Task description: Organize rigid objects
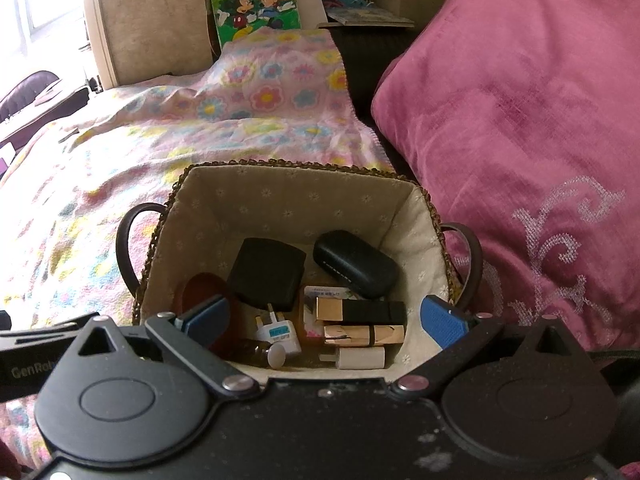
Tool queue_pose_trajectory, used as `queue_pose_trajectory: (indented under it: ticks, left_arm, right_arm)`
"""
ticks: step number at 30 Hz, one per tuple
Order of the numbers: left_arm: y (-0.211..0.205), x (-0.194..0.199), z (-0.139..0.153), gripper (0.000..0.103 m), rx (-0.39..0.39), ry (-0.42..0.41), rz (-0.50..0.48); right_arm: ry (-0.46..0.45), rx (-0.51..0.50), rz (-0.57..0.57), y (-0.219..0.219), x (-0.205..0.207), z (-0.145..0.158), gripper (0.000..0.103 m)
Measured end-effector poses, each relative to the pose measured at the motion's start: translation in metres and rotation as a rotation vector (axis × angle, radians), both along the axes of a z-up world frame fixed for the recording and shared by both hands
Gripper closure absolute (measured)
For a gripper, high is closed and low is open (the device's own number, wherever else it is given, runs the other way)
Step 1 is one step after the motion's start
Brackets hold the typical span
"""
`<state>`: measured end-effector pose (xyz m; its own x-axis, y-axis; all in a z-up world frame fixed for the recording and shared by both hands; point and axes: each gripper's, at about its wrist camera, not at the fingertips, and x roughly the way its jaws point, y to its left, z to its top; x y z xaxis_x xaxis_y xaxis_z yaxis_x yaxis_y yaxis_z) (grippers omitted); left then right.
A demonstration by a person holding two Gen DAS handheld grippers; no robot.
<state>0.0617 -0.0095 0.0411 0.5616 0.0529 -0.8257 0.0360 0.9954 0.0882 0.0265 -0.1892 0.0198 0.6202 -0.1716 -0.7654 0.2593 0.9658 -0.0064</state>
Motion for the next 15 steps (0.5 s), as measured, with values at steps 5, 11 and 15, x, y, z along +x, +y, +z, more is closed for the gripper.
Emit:
queue_pose_trajectory:
  ticks: [5, 11, 15]
  left_arm:
    - [0.0024, 0.0012, -0.0019, 0.006, -0.006, 0.010, 0.006]
    - [0.0032, 0.0014, -0.0031, 0.006, -0.006, 0.017, 0.010]
    - [0.0035, 0.0019, -0.0043, 0.006, -0.008, 0.022, 0.008]
  right_arm:
    - [0.002, 0.001, 0.006, 0.0029, -0.0001, -0.0006, 0.001]
    - [0.003, 0.002, 0.004, 0.0034, 0.0008, -0.0014, 0.001]
    - [0.005, 0.003, 0.002, 0.0026, 0.0021, -0.0019, 0.001]
